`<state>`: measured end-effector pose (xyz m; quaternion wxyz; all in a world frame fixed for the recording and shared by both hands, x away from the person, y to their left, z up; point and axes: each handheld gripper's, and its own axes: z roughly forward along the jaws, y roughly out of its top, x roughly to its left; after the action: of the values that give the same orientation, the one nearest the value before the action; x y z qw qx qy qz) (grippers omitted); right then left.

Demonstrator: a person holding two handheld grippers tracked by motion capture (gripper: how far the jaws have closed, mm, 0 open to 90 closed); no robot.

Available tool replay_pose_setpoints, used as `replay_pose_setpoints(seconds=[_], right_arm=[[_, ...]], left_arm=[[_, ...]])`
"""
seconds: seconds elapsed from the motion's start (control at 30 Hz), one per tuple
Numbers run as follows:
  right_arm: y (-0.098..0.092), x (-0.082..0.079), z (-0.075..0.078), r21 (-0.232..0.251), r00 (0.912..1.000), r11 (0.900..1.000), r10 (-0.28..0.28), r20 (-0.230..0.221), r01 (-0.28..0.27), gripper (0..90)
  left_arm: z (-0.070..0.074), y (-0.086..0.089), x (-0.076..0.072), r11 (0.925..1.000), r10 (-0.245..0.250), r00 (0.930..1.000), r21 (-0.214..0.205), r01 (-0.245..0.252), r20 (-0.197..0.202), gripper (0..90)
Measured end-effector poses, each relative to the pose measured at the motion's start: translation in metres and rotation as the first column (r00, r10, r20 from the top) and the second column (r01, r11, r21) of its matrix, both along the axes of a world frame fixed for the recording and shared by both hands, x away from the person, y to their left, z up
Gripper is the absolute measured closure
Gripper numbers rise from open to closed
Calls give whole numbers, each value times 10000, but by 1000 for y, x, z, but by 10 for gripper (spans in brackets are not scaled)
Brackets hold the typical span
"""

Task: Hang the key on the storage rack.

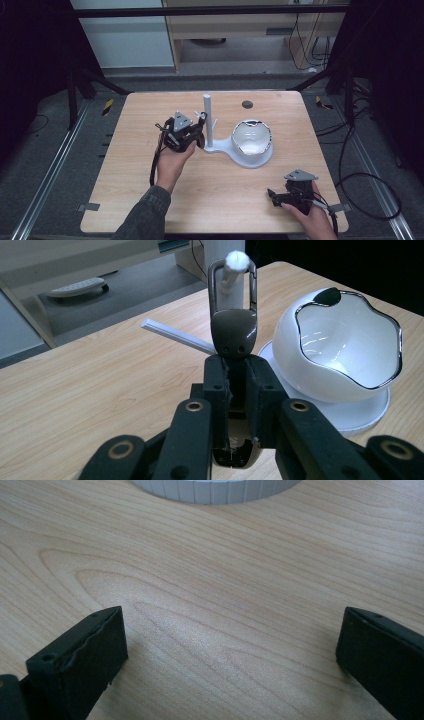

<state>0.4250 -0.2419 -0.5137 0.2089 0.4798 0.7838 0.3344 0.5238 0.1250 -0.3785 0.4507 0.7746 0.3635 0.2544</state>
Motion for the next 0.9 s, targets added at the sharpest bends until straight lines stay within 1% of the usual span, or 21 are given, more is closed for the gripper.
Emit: replay_pose_setpoints(seconds=[0.1, 0.33, 0.37, 0.53, 0.83, 0.9], right_arm=[[0, 0, 0, 5, 10000, 10000, 7, 2, -7, 4], [0, 0, 0, 6, 10000, 10000, -3, -2, 3, 4], [1, 0, 0, 61, 10000, 10000, -32, -66, 32, 4], [1, 0, 1, 42, 10000, 10000, -35, -65, 35, 4], [1, 1, 0, -5, 10000, 10000, -39, -29, 39, 4], [1, 1, 0, -4, 10000, 10000, -39, -29, 39, 4]], left_arm=[[-1, -1, 1, 10000, -14, 10000, 22, 14, -15, 802], [-2, -1, 3, 10000, 20, 10000, -97, -21, -31, 802], [-3, -1, 3, 10000, 19, 10000, -73, -19, -10, 802], [-6, -2, 3, 9999, 20, 10000, -119, -21, -43, 802], [-10, -4, 5, 9993, 4, 10000, -386, -6, -72, 802], [-11, -4, 5, 9992, 10, 10000, -401, -11, -24, 801]])
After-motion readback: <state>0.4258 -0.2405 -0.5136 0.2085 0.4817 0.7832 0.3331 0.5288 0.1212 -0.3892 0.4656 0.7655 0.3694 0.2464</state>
